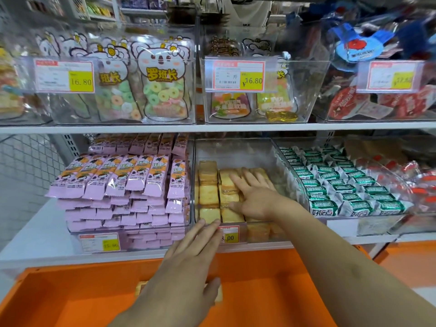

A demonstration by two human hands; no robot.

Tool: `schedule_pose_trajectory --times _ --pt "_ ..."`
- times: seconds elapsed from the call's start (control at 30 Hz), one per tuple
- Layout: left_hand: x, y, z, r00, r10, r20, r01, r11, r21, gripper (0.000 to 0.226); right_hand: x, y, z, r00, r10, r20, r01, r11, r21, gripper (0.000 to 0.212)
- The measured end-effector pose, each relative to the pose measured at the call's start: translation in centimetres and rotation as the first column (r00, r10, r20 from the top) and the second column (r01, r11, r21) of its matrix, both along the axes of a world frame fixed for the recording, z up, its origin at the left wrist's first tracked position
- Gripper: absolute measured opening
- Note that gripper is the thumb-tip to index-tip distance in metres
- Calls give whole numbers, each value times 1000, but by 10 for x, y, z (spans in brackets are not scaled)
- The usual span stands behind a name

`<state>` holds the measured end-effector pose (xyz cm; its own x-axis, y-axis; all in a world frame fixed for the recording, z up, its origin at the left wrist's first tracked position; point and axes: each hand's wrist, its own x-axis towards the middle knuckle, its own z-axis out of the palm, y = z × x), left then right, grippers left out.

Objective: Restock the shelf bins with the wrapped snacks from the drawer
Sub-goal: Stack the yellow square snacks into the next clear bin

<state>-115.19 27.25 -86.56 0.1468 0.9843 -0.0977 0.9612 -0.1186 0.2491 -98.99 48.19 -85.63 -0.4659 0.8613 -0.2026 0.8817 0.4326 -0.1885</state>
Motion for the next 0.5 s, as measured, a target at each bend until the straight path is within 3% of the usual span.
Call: schedule_pose_trajectory --times 0.27,0.5 --pt "0 0 2 1000 -9 -2 9 1000 1 86 11 -20 25 974 -114 197 157 963 -217 90" --pt "-1 1 1 999 -14 -29 14 1000 2 86 2 -13 8 987 -161 -6 155 960 -235 87"
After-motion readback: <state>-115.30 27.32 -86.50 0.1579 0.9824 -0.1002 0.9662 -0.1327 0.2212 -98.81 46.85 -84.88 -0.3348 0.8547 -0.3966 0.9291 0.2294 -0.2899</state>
